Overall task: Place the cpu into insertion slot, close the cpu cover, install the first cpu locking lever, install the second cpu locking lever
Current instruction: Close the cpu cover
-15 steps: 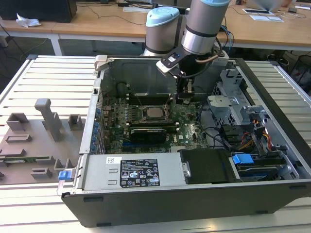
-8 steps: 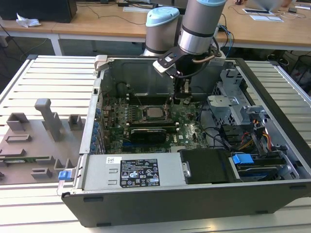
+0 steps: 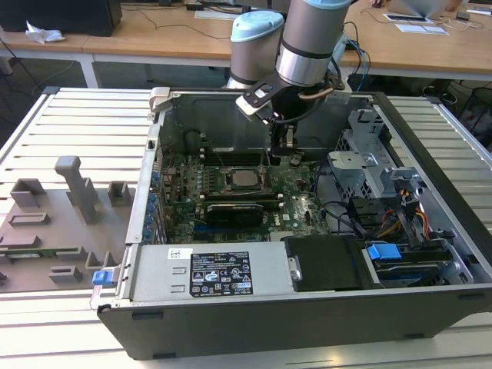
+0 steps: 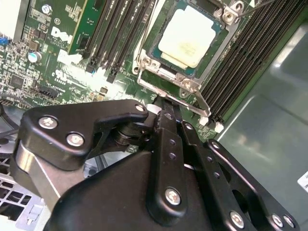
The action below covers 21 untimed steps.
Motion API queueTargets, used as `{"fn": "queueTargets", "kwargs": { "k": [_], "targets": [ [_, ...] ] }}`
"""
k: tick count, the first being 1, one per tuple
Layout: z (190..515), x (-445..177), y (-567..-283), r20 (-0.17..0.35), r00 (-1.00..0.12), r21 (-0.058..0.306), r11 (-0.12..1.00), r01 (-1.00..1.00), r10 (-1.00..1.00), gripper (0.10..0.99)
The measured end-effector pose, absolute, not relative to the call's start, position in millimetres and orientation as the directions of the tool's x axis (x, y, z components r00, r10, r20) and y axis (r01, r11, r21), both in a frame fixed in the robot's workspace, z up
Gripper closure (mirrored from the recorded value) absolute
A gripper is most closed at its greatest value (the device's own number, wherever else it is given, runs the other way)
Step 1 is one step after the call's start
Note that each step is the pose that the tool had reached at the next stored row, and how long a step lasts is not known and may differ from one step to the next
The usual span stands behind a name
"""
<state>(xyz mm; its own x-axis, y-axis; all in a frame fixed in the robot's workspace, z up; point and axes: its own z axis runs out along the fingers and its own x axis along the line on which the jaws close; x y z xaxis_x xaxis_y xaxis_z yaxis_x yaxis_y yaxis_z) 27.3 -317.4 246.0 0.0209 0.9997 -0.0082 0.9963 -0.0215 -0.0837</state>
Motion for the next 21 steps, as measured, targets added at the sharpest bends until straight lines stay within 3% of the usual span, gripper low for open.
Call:
{"fn": "queueTargets", "kwargs": {
  "k": [21],
  "targets": [
    [245.6,3.3,-317.3,-0.008,0.021,-0.084,-0.021,0.996,1.000,0.980]
  ]
}}
